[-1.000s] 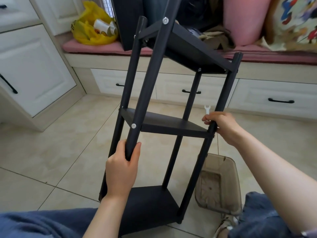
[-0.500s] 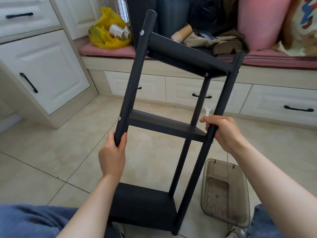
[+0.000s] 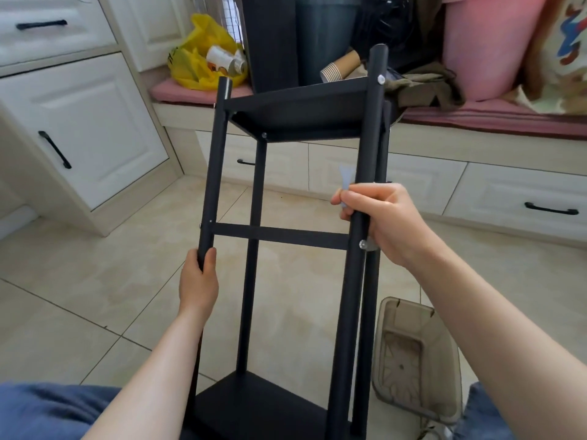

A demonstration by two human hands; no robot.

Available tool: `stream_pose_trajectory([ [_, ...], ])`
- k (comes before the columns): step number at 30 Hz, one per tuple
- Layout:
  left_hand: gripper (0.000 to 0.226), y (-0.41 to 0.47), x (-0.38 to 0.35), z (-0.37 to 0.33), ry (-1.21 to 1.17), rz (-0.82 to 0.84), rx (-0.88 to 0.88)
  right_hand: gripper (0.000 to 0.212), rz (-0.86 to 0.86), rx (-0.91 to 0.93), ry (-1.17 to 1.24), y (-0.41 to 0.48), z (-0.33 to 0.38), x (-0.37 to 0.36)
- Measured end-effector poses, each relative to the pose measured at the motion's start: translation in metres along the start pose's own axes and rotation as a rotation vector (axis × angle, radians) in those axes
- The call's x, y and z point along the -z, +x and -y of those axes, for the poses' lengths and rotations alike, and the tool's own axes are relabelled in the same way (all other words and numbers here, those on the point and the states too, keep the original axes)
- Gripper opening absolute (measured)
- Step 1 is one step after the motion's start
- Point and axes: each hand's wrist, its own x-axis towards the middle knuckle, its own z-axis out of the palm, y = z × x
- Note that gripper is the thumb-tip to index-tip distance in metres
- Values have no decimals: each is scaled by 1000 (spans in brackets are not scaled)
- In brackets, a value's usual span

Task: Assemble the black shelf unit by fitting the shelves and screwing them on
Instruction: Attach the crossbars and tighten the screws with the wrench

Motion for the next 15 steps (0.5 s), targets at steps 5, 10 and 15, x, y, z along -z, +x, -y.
stream_pose_trajectory([
  [5,15,2,1,12,-16,59,68,31,52,23,36,-2,8,-20],
  [10,24,5,-3,17,-4,102,137,28,78,27,71,-2,20,-37],
  [15,24,8,-8,16,-1,145,187,25,100,25,95,-5,24,-48],
])
